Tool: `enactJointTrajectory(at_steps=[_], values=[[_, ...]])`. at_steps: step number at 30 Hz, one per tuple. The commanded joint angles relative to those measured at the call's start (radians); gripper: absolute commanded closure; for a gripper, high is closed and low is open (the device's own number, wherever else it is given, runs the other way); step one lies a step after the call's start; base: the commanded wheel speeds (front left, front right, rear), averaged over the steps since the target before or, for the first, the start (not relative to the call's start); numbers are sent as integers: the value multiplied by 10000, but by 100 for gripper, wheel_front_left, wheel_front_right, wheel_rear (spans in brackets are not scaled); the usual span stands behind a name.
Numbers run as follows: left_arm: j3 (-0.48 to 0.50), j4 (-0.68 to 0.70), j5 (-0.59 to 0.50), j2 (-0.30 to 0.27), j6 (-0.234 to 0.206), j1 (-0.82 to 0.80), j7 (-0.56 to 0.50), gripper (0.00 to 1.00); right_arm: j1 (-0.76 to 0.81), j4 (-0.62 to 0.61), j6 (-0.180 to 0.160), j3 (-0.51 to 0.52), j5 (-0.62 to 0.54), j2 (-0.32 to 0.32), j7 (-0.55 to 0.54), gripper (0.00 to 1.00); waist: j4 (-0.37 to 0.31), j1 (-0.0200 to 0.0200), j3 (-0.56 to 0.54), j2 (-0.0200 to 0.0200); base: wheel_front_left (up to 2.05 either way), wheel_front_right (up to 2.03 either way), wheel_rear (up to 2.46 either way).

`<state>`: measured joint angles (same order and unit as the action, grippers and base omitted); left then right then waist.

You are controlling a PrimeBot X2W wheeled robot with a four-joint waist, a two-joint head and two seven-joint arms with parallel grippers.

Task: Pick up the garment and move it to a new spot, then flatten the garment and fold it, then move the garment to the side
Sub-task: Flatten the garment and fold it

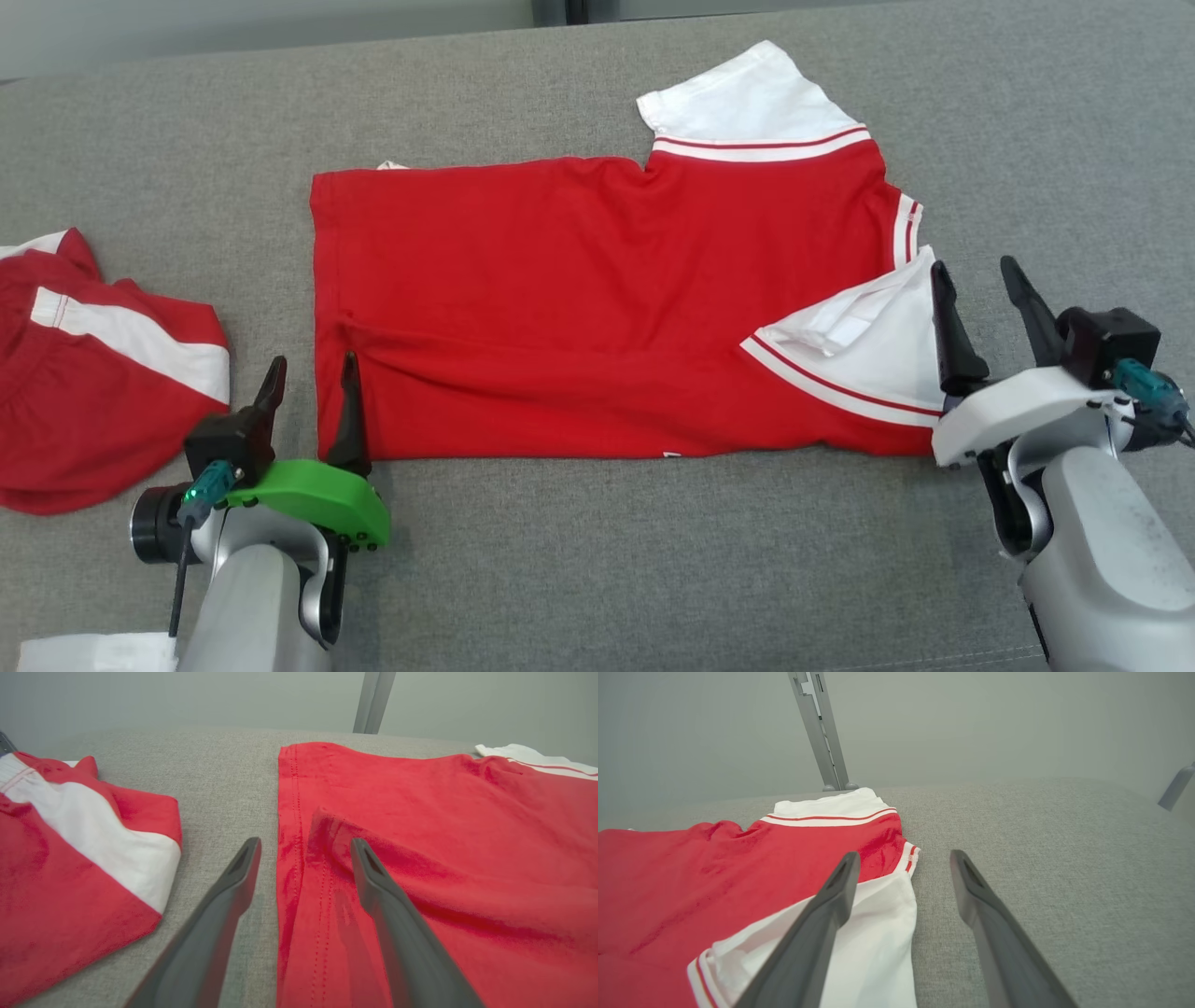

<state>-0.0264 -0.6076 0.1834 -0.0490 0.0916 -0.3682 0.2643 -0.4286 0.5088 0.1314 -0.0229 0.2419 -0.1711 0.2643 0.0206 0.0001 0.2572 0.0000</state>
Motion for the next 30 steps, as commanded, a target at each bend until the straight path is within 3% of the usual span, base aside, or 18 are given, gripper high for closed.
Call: enactJointTrajectory(at_steps=[1, 14, 28, 29, 30], values=[[67, 93, -18, -33, -66, 195, -3, 0, 267, -36, -15, -52, 0, -10, 2, 0, -53, -1, -199, 0, 0, 0, 0], [-3, 139, 262, -32, -186, 1488, -5, 0, 2010, 385, -15, -471, 365, 177, 2, 0, -226, -1, -891, 0, 0, 0, 0], [-241, -70, 370, -32, -101, 917, -5, 0, 1581, 1123, -15, -483, 562, 411, 2, 0, 69, -1, -355, 0, 0, 0, 0], [-225, -133, 400, -32, -93, 868, -5, 0, 1537, 1154, -15, -532, 572, 397, 2, 6, 78, -1, -307, 0, 0, 0, 0], [-218, -178, 403, -32, -90, 800, -5, 0, 1511, 1176, -15, -581, 603, 390, 2, 20, 80, -1, -256, 0, 0, 0, 0]])
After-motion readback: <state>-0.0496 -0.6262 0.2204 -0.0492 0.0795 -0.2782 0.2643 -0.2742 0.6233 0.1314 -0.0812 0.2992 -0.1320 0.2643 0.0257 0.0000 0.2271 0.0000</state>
